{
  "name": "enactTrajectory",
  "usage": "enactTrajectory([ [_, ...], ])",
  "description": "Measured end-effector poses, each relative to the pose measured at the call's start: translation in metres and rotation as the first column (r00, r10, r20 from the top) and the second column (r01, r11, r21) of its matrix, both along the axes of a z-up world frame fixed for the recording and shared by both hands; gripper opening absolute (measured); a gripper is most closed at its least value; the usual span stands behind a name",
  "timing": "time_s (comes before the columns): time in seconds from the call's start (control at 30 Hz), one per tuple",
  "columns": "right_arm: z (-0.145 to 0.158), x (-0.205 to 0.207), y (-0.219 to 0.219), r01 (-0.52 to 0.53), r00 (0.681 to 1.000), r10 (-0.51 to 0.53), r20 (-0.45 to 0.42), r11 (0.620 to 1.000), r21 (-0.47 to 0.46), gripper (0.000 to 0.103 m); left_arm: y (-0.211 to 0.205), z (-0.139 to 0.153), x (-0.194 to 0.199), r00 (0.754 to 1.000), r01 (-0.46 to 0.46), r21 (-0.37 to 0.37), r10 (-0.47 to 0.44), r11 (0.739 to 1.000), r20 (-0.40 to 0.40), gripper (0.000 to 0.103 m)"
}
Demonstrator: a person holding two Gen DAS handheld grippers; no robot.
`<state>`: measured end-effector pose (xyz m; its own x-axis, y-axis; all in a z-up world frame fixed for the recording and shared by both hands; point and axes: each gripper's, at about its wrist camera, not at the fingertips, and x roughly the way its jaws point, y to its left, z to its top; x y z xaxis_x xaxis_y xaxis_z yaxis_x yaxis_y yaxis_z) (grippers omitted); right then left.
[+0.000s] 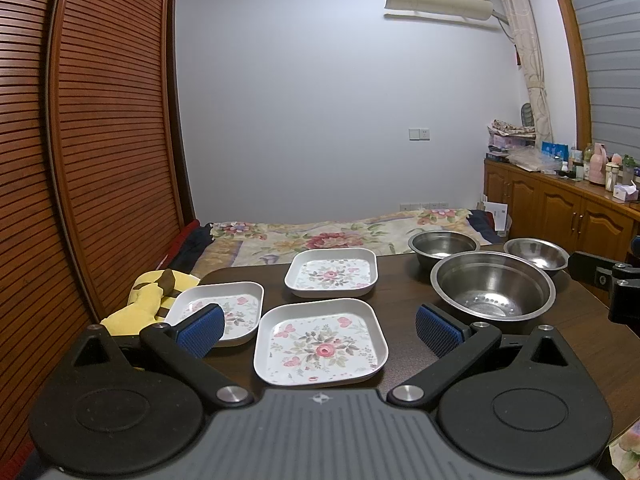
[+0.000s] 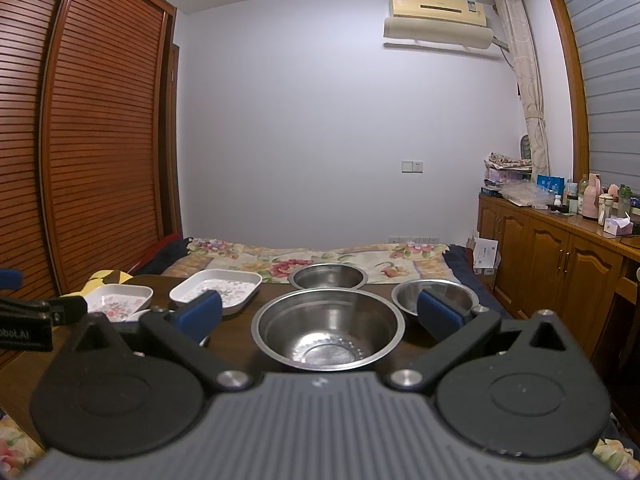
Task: Organize plates and bowls
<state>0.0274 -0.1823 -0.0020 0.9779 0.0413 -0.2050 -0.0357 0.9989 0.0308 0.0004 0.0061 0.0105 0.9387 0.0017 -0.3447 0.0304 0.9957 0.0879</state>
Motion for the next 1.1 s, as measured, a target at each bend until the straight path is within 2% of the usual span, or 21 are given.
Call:
enactTrajectory([
  [1.1,-0.0041,0.0014,0.0003,0.002,1.000,-0.002,-0.007,1.000,0.010,0.103,-0.0014,-0.0003,-0.0044,1.000,0.003,0.001,-0.003,1.000,0.008,0.103],
])
